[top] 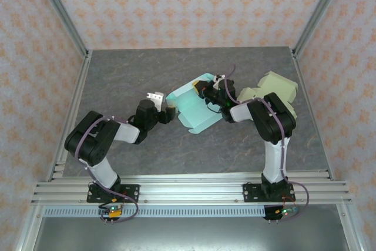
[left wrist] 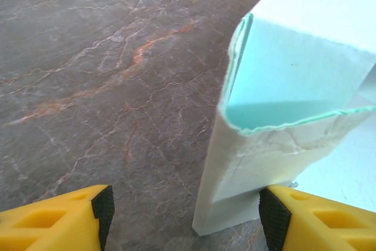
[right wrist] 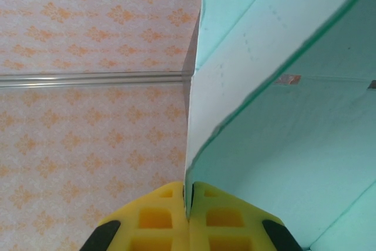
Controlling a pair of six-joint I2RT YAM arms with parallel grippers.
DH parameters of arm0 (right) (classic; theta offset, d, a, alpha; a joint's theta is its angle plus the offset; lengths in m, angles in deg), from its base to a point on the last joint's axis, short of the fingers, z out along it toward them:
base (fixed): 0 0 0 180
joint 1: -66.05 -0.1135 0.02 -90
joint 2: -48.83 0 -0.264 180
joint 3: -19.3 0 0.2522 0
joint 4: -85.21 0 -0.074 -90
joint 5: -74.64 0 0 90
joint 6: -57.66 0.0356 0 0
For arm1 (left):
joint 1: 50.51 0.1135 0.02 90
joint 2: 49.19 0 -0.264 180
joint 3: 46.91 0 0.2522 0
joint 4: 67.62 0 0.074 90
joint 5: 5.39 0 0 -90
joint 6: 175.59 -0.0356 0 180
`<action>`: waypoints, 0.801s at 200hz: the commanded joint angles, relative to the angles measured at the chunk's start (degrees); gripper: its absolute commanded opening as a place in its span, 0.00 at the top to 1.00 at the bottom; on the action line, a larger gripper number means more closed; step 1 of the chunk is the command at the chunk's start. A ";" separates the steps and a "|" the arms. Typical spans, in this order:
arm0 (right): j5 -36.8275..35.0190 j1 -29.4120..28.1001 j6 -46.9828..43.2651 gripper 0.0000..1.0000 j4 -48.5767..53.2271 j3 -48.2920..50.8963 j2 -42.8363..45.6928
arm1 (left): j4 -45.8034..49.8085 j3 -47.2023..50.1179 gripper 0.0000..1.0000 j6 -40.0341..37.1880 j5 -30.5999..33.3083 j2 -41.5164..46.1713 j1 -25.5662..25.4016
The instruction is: Fold the paper box
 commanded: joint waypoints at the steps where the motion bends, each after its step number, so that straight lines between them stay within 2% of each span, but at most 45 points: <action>1: 0.94 -0.77 -1.30 0.97 -1.30 1.06 0.86 | -4.55 -3.03 0.33 -2.10 0.99 -0.51 -0.88; 13: 0.93 -0.85 -1.47 0.97 -1.16 1.13 0.98 | -5.16 -3.74 0.36 -1.61 1.40 -1.23 -1.43; 31: -0.08 -0.92 -1.10 0.97 -1.45 1.72 0.98 | -5.28 -5.34 0.42 -1.08 -1.38 -2.48 -2.28; 69: -0.49 -1.27 -0.58 0.97 -2.37 2.30 0.77 | -3.64 -6.11 0.39 -2.85 -2.80 -2.54 -6.15; 130: -2.01 -1.62 0.38 0.98 -4.24 3.62 0.53 | -6.62 -5.03 0.42 1.06 0.99 -4.57 -7.74; 160: -1.48 -1.78 0.13 0.98 -4.58 3.84 0.49 | -8.57 -2.10 0.42 2.63 -0.47 -2.06 -7.82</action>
